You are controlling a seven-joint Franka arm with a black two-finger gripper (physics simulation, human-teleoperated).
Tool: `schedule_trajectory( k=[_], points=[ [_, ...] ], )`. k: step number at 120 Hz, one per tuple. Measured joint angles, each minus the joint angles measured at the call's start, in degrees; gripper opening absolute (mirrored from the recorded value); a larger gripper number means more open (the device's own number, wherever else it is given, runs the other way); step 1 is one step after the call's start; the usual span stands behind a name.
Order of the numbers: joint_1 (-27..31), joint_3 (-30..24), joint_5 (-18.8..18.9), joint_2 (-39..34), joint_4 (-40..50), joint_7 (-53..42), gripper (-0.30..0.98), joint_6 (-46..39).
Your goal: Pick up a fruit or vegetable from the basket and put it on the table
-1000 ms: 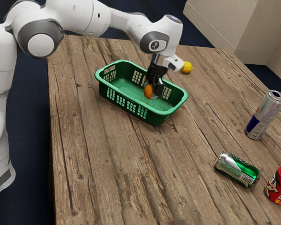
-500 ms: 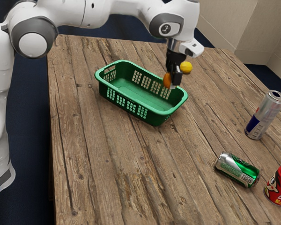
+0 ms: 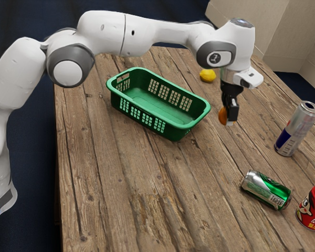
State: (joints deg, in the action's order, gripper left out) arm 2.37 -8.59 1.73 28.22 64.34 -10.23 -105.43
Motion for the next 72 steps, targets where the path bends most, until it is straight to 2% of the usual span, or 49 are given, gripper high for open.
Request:
schedule_trajectory(
  k=[42,53,72],
  points=[
    [0.0,-0.4,0.4,4.2,-0.7,0.5,0.19,-3.3],
    [0.0,-0.3,-0.8,4.2,-0.3,0.2,0.44,-4.0],
    [0.0,-0.2,-2.4,4.3,-0.2,-0.3,0.61,-4.4]
  ],
)
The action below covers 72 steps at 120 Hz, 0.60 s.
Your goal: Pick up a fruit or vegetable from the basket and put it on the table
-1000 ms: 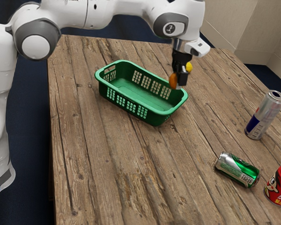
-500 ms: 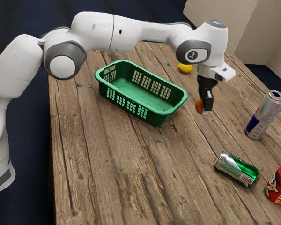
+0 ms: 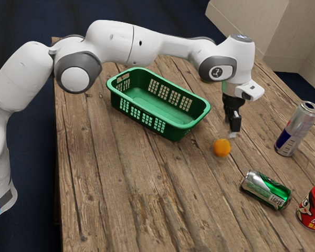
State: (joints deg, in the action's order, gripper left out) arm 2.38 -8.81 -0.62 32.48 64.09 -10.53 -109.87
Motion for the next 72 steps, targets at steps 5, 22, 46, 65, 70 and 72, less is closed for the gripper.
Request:
schedule_trajectory(
  k=[5,22,46,65,70,72],
  points=[
    [0.0,0.0,-0.2,0.0,0.0,-0.1,0.63,-0.1],
    [0.0,0.0,-0.4,0.0,0.0,-0.5,0.66,-0.2],
    [0.3,0.2,-0.2,-12.1,4.1,-0.8,0.68,6.3],
    [0.4,3.7,0.5,-30.0,18.6,-0.9,0.68,14.1],
    [0.8,4.2,0.7,-31.1,19.9,-0.9,0.69,15.5],
    [1.1,4.3,0.8,-31.4,20.2,-0.9,0.69,16.0]
  ],
)
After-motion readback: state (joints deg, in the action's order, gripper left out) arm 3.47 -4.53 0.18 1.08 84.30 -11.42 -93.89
